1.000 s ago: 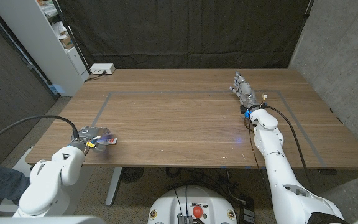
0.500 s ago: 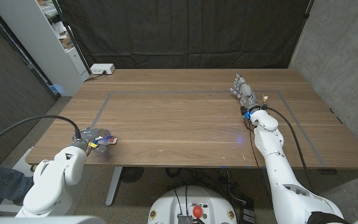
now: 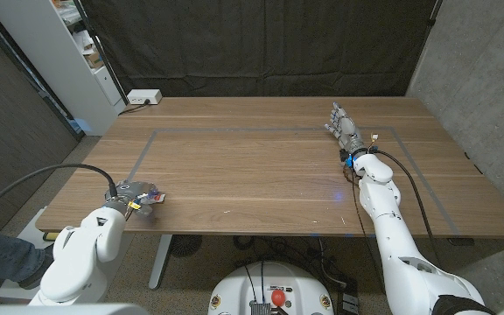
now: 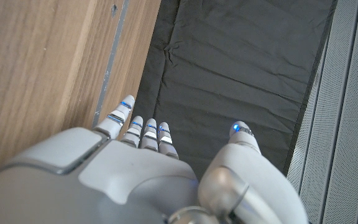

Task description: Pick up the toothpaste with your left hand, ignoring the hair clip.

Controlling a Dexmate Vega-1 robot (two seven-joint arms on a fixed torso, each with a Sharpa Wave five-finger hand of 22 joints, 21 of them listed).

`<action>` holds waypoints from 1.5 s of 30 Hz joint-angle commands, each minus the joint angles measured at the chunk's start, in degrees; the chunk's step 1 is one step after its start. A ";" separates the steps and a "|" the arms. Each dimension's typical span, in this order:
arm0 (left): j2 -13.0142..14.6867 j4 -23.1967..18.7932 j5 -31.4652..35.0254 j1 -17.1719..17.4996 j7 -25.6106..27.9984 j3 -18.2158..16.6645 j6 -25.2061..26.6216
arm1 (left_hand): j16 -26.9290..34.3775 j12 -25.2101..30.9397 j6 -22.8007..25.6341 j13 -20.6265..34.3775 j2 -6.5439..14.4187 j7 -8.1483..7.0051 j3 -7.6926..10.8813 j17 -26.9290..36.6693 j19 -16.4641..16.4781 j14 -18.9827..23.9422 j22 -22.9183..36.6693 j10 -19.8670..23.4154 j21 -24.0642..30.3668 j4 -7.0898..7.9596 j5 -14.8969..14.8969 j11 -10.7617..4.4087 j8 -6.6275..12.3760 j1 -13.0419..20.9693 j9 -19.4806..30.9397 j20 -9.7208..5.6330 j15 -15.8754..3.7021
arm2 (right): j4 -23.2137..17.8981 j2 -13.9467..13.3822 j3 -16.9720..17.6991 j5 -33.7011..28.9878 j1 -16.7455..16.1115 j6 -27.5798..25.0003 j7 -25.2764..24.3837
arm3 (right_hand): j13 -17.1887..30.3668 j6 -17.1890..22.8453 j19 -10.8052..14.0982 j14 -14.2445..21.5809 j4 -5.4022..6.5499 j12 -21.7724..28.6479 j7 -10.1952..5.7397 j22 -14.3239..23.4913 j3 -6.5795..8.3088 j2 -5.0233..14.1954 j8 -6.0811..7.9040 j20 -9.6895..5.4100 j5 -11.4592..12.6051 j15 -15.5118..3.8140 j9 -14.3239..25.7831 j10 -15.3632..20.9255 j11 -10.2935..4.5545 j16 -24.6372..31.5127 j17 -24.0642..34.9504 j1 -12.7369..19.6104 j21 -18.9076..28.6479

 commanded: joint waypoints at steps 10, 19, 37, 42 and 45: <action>0.23 0.60 0.62 0.55 3.38 2.18 2.89 | 0.37 0.54 1.96 0.48 0.83 -0.59 -0.47 0.16 0.66 1.41 0.12 1.95 0.34 0.15 -0.22 -0.37 0.43 -0.16 0.16 0.05 -0.51 | 0.85 -0.07 0.07 -0.26 0.68 -0.05 0.66 | 0.25 0.08 0.59 0.40 -0.07 0.03 -0.02 0.30 -0.17 0.31 0.17 0.23 0.27 0.03 0.15 0.24 0.19 0.16 0.24 0.13 -0.42; -0.38 1.52 -0.91 1.86 6.83 1.40 2.79 | 0.53 1.09 4.94 0.80 1.33 -1.21 -0.72 0.14 1.50 3.04 0.13 4.53 0.49 0.07 -0.21 -0.91 0.99 0.01 0.21 0.21 -1.17 | 0.59 0.05 -0.16 -0.65 0.48 -0.70 0.81 | 0.25 0.03 0.65 0.43 -0.09 0.02 0.03 0.30 -0.23 0.34 0.15 0.23 0.30 -0.02 0.15 0.20 0.07 0.16 0.25 0.14 -0.57; -1.15 2.13 -1.29 2.21 9.89 2.83 4.41 | 0.93 1.99 9.91 1.26 2.25 -1.45 -1.08 0.08 3.66 6.02 0.15 8.96 0.89 -0.05 -0.38 -1.34 2.02 0.42 0.24 0.50 -2.42 | 1.44 0.25 -0.31 -1.26 0.90 -1.28 1.22 | 0.25 0.04 0.71 0.45 -0.10 0.00 -0.04 0.31 -0.37 0.39 0.15 0.29 0.34 0.06 0.15 0.16 0.02 0.16 0.27 0.11 -0.87; -1.00 2.16 -1.70 2.13 10.40 3.14 4.50 | 0.92 2.40 12.01 1.39 2.32 -1.64 -1.28 0.03 4.23 6.87 0.15 11.05 0.91 -0.16 -0.42 -1.38 2.51 0.64 0.20 0.43 -2.96 | 1.86 0.22 -0.11 -1.27 1.13 -1.19 1.39 | 0.25 0.03 0.73 0.44 -0.11 0.02 -0.11 0.31 -0.40 0.40 0.15 0.29 0.35 0.05 0.15 0.22 0.13 0.15 0.27 0.11 -0.94; -0.84 2.00 -1.64 1.99 10.12 3.37 4.83 | 1.00 2.62 13.99 1.49 2.46 -2.04 -1.45 0.02 4.65 7.79 0.16 12.64 0.90 -0.19 -0.46 -1.43 3.00 0.82 0.17 0.42 -3.28 | 2.16 0.22 0.05 -1.24 1.21 -1.05 1.47 | 0.26 0.07 0.73 0.40 -0.11 0.02 -0.07 0.31 -0.44 0.41 0.16 0.28 0.36 0.03 0.15 0.22 0.04 0.13 0.28 0.11 -1.00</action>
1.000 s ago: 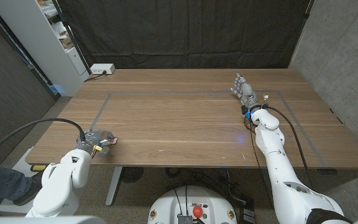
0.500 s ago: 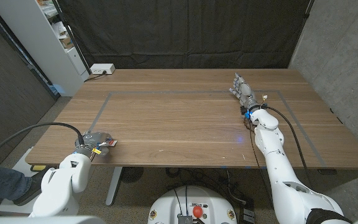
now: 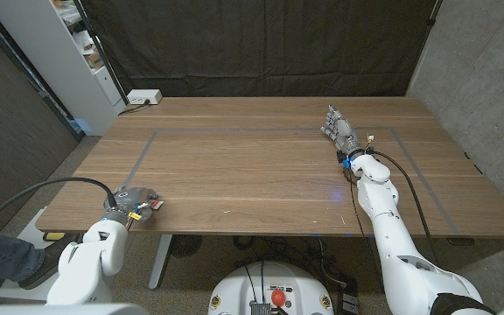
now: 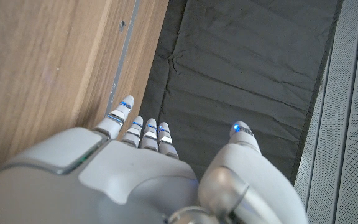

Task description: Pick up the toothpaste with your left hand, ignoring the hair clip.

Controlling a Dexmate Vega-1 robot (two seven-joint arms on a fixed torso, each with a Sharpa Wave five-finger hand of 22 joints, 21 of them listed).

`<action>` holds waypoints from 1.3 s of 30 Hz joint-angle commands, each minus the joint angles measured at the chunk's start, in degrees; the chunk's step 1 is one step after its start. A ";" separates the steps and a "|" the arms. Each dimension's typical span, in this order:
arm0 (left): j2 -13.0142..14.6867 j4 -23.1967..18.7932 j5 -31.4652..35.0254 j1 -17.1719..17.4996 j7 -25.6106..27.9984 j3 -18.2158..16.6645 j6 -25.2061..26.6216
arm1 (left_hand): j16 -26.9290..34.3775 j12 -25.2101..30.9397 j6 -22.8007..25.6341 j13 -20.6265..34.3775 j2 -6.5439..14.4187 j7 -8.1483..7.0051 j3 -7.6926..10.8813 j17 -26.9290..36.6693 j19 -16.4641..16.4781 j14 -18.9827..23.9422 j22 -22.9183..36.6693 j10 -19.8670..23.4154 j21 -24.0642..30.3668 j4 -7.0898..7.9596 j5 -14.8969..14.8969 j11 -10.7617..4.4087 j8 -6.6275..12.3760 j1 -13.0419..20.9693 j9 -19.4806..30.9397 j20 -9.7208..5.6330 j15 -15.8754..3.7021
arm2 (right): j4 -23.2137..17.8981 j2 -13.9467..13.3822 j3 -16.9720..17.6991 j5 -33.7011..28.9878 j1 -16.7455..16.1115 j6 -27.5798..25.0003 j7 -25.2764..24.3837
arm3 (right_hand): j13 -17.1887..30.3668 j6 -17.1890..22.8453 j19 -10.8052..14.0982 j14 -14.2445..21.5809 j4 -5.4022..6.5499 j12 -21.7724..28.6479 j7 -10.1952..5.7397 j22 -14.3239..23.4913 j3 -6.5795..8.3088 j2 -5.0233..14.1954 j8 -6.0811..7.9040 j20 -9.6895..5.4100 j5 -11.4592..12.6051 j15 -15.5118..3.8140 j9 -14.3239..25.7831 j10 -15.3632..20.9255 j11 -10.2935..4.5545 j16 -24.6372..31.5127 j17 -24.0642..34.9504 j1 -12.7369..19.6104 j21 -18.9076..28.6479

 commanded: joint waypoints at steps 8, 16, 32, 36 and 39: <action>0.40 0.16 0.06 -0.87 0.75 2.12 1.53 | 0.76 1.28 8.84 0.85 1.10 -1.13 -0.90 0.02 2.21 4.18 0.15 7.74 0.42 -0.07 -0.28 -0.82 2.40 1.01 0.04 -0.14 -3.03 | 1.55 0.15 0.82 0.15 0.52 0.49 0.56 | 0.26 0.06 0.43 0.42 0.12 0.01 -0.12 0.31 -0.25 0.44 0.16 0.01 0.38 0.05 0.15 0.18 -0.03 0.13 0.29 0.11 -0.32; 1.03 0.25 -0.21 -1.72 0.06 2.38 1.78 | 0.88 1.75 13.08 1.26 1.25 -1.35 -1.42 0.04 3.59 6.36 0.14 12.13 0.51 -0.16 -0.29 -1.58 3.39 1.62 -0.08 -0.24 -3.53 | 1.37 0.27 1.20 0.43 0.23 0.66 0.45 | 0.26 0.05 0.41 0.43 0.12 0.02 -0.14 0.32 -0.30 0.47 0.15 0.02 0.39 0.08 0.15 0.22 0.05 0.14 0.30 0.09 -0.41; 1.85 0.06 -1.03 -2.91 -0.41 2.46 1.82 | 1.11 1.58 15.96 1.79 1.54 -1.07 -1.88 0.08 4.49 8.52 0.14 14.72 0.43 -0.14 -0.39 -1.71 4.00 2.18 -0.13 -0.55 -3.67 | 0.26 0.35 1.36 0.93 -0.46 0.88 0.29 | 0.27 0.11 0.44 0.50 0.12 0.05 -0.14 0.32 -0.40 0.55 0.17 0.04 0.42 0.06 0.15 0.29 0.09 0.16 0.32 0.09 -0.58; 2.09 0.05 -0.89 -3.29 -0.77 2.61 1.97 | 1.07 1.49 16.05 1.87 1.49 -1.05 -1.98 0.06 4.52 8.67 0.14 14.83 0.40 -0.11 -0.42 -1.79 3.97 2.16 -0.13 -0.57 -3.67 | -0.22 0.35 1.25 1.05 -0.65 0.90 0.28 | 0.27 0.10 0.45 0.50 0.11 0.06 -0.16 0.33 -0.43 0.55 0.17 0.04 0.43 0.06 0.15 0.32 0.05 0.16 0.32 0.08 -0.62; 2.18 -0.05 -0.72 -3.54 -1.48 2.65 2.40 | 1.02 1.30 16.16 1.95 1.46 -0.94 -2.10 0.04 4.53 8.80 0.14 14.75 0.35 -0.07 -0.44 -1.70 3.94 2.10 -0.13 -0.66 -3.71 | -0.65 0.33 1.18 1.13 -0.84 0.84 0.21 | 0.27 0.12 0.45 0.50 0.11 0.06 -0.13 0.33 -0.45 0.56 0.17 0.05 0.43 0.07 0.15 0.33 0.13 0.16 0.32 0.08 -0.64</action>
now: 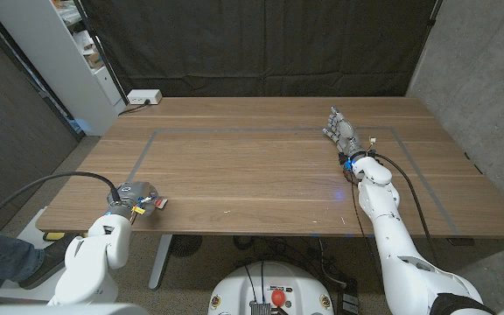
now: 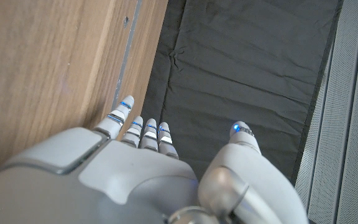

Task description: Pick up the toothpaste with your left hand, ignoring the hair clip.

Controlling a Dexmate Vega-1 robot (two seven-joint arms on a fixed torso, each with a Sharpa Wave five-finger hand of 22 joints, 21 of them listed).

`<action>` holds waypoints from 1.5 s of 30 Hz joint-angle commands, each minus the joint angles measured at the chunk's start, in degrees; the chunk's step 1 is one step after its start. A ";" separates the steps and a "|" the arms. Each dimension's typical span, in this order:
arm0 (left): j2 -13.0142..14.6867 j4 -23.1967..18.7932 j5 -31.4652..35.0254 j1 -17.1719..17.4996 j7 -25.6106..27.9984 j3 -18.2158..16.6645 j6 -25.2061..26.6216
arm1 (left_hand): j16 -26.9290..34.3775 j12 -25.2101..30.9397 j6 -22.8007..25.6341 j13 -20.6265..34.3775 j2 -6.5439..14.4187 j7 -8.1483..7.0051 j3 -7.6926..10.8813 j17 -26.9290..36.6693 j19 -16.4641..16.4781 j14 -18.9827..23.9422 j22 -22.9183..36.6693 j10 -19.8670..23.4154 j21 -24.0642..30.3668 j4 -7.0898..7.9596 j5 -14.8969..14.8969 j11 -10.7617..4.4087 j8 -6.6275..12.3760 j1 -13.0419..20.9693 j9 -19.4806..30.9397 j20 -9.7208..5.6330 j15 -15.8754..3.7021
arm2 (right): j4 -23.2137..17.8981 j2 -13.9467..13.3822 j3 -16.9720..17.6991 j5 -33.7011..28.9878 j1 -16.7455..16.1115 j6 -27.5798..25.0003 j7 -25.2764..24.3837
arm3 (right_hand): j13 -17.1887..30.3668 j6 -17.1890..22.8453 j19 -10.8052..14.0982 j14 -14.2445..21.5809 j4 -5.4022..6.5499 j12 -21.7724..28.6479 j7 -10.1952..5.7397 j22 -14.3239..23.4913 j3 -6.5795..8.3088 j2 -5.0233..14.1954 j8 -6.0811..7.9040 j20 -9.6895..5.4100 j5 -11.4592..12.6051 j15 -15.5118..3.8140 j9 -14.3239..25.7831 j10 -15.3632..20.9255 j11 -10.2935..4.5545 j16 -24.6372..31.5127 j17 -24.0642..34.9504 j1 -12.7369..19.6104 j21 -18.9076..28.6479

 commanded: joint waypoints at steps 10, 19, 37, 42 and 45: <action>1.28 -0.54 -0.62 -1.07 -1.44 -0.79 -0.02 | -0.04 -0.57 0.15 0.45 -0.07 -0.08 -0.52 -0.04 0.13 0.53 0.15 0.05 0.24 0.08 0.05 0.19 -0.39 0.64 0.03 0.09 -3.38 | -2.30 0.18 -0.29 0.74 -1.28 0.21 -0.60 | 0.27 0.17 0.46 0.54 -0.14 0.07 -0.11 0.33 -0.25 0.61 0.19 0.04 0.21 0.03 0.15 0.38 0.13 0.17 0.33 0.09 -0.28; 1.69 -0.51 -0.90 -1.97 -1.68 -1.39 -0.51 | -0.27 -0.78 0.37 0.64 -0.03 0.22 -0.61 -0.08 0.13 0.52 0.16 0.20 0.16 0.07 0.06 0.16 -0.43 0.74 0.05 0.01 -3.36 | -3.30 0.29 -0.52 1.10 -1.78 0.78 -1.20 | 0.27 0.15 0.50 0.55 -0.15 0.09 -0.09 0.33 -0.28 0.67 0.18 0.01 0.22 0.04 0.15 0.45 0.23 0.16 0.33 0.11 -0.33; 1.32 -1.91 -0.18 -3.04 -2.93 -1.38 -0.50 | -0.55 -1.18 0.77 1.03 -0.02 0.42 -0.86 -0.09 0.22 0.83 0.16 0.55 0.07 0.10 0.07 0.24 -0.52 0.85 0.09 0.21 -3.29 | -3.51 -0.40 -1.00 1.89 -1.62 1.69 -0.97 | 0.27 0.21 0.55 0.60 -0.18 0.10 0.01 0.33 -0.36 0.76 0.19 -0.01 0.24 0.11 0.15 0.49 0.21 0.17 0.34 0.15 -0.43; 1.43 -2.27 -0.65 -3.01 -2.25 -1.77 -1.58 | -0.64 -1.20 0.80 1.15 -0.01 0.55 -0.94 -0.08 0.23 0.87 0.17 0.84 0.05 0.15 0.06 0.19 -0.57 0.81 0.11 0.16 -3.22 | -3.69 -0.41 -1.05 2.22 -1.77 1.87 -0.83 | 0.27 0.20 0.55 0.56 -0.18 0.10 0.02 0.33 -0.38 0.77 0.19 -0.01 0.24 0.12 0.15 0.50 0.21 0.15 0.34 0.15 -0.46; 1.61 -2.89 -0.63 -3.06 -2.58 -2.00 -1.99 | -0.71 -1.23 0.95 1.24 -0.01 0.43 -1.02 -0.08 0.25 0.91 0.17 1.01 0.03 0.18 0.06 0.21 -0.56 0.76 0.12 0.06 -3.23 | -4.07 -0.47 -1.14 2.37 -2.01 1.84 -0.70 | 0.27 0.19 0.54 0.58 -0.18 0.10 0.02 0.34 -0.40 0.79 0.18 0.03 0.24 0.10 0.15 0.50 0.16 0.16 0.34 0.14 -0.48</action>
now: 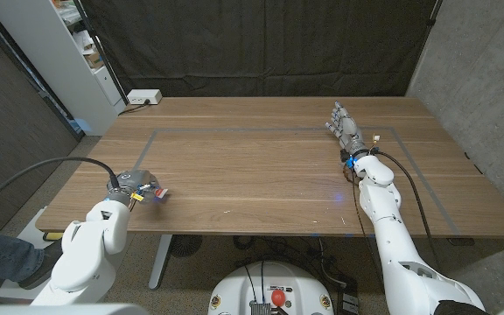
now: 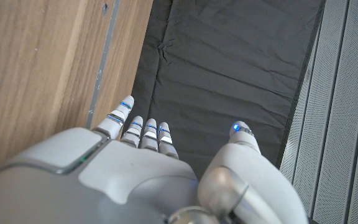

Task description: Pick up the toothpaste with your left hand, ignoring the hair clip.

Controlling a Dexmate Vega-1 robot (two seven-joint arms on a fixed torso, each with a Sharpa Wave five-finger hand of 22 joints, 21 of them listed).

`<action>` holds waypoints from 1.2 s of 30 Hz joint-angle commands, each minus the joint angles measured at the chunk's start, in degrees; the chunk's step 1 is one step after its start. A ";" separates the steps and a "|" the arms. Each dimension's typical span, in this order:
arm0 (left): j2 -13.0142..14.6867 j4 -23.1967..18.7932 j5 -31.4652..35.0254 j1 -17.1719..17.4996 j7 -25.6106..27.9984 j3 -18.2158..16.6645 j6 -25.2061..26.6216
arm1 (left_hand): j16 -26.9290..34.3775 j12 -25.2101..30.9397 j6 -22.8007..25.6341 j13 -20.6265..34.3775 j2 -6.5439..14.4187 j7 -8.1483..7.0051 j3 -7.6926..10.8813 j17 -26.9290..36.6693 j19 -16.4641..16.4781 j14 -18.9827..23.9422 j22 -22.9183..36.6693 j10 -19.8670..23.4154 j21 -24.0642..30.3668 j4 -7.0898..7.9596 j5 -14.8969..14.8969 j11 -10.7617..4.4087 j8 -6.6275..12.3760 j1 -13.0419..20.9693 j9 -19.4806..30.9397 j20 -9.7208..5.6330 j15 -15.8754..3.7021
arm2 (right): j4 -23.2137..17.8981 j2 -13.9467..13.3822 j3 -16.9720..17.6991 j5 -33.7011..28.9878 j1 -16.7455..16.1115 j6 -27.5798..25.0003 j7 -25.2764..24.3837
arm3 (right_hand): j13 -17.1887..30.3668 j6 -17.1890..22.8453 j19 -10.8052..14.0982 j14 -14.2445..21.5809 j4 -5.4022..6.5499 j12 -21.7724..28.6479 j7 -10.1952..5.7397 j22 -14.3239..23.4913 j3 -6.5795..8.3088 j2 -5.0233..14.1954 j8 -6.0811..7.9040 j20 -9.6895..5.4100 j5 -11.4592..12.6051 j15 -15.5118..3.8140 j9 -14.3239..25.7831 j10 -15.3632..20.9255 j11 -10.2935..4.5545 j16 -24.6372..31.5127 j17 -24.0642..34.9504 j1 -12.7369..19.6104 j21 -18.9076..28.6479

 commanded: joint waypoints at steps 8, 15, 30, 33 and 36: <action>0.05 -2.58 0.63 0.03 -0.38 -1.21 -2.01 | -0.31 -0.14 0.60 0.46 0.04 0.35 -0.50 0.21 0.29 0.54 0.17 1.00 0.01 0.06 0.07 -0.06 -0.29 0.28 0.16 0.04 -3.09 | -1.45 -0.31 -0.46 0.97 -0.88 0.52 0.45 | 0.27 0.25 0.56 0.37 0.06 0.09 0.02 0.34 -0.20 0.63 0.20 0.02 0.24 0.36 0.14 0.51 0.23 0.15 0.35 -0.07 -0.30; -0.51 -3.25 0.79 0.51 -0.37 -2.06 -2.77 | -0.41 -0.28 0.75 0.63 0.08 0.53 -0.61 0.21 0.32 0.62 0.17 1.11 -0.02 0.12 0.06 -0.07 -0.31 0.21 0.19 0.04 -3.10 | -2.22 -0.28 -0.68 1.24 -1.43 0.62 0.23 | 0.28 0.24 0.58 0.39 0.06 0.10 0.00 0.34 -0.23 0.66 0.19 0.04 0.24 0.37 0.14 0.53 0.26 0.16 0.36 -0.08 -0.32; -1.67 -4.25 -0.06 1.33 -0.39 -4.33 -5.39 | -0.63 -0.54 1.08 1.04 0.16 0.49 -0.84 0.21 0.30 0.85 0.18 1.58 -0.09 0.14 0.08 -0.09 -0.33 0.17 0.26 0.06 -3.10 | -3.77 -0.27 -1.20 1.51 -2.46 0.59 -0.52 | 0.27 0.29 0.62 0.40 0.05 0.10 0.07 0.34 -0.25 0.79 0.20 0.07 0.24 0.30 0.14 0.58 0.22 0.15 0.36 -0.04 -0.36; -1.59 -4.31 0.16 1.32 -0.53 -4.48 -5.92 | -0.65 -0.59 1.20 1.13 0.17 0.52 -0.89 0.22 0.31 0.95 0.18 1.72 -0.11 0.15 0.09 -0.11 -0.32 0.17 0.27 0.08 -3.09 | -3.88 -0.30 -1.29 1.59 -2.52 0.70 -0.62 | 0.27 0.27 0.62 0.41 0.04 0.11 0.08 0.34 -0.26 0.81 0.19 0.06 0.24 0.35 0.14 0.62 0.23 0.15 0.36 -0.02 -0.37; -1.71 -4.44 -0.13 1.25 -0.33 -4.92 -6.59 | -0.66 -0.63 1.29 1.20 0.20 0.50 -0.94 0.23 0.30 1.04 0.18 1.81 -0.12 0.18 0.09 -0.22 -0.31 0.12 0.28 0.09 -3.07 | -3.95 -0.29 -1.39 1.64 -2.50 0.77 -0.77 | 0.27 0.30 0.62 0.46 0.03 0.11 0.09 0.34 -0.27 0.83 0.20 0.06 0.24 0.33 0.14 0.63 0.21 0.17 0.36 0.00 -0.38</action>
